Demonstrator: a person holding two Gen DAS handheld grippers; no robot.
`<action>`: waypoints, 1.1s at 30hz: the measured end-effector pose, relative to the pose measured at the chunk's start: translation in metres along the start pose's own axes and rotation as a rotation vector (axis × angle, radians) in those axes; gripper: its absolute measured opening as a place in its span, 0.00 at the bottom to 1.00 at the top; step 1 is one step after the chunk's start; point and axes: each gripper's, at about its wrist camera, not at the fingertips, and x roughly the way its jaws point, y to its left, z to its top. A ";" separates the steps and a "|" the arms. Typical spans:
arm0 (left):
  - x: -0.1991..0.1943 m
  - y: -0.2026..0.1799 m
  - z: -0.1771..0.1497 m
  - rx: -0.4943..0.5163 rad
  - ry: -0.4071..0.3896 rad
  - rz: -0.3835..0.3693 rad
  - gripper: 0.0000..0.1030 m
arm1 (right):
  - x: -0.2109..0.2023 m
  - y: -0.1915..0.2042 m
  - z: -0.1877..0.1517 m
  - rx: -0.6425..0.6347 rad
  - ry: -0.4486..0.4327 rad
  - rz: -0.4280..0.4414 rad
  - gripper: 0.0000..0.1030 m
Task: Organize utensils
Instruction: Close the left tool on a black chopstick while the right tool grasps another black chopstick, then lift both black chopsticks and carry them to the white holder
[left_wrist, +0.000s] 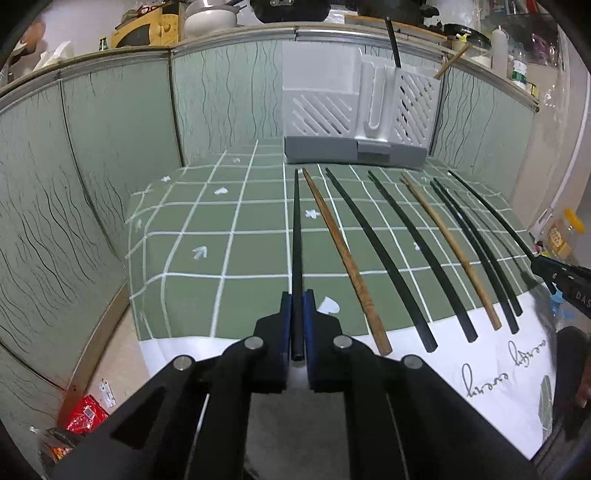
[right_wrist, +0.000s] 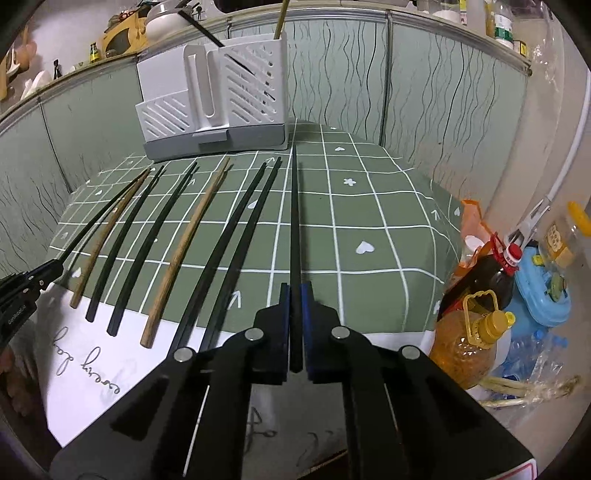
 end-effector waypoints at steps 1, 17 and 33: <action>-0.004 0.002 0.002 0.001 -0.010 0.001 0.06 | -0.002 -0.002 0.002 0.001 0.002 0.004 0.06; -0.056 0.019 0.041 0.028 -0.131 -0.044 0.06 | -0.051 -0.007 0.034 -0.086 -0.068 0.056 0.06; -0.097 0.026 0.088 0.069 -0.226 -0.064 0.06 | -0.093 -0.015 0.076 -0.091 -0.180 0.113 0.06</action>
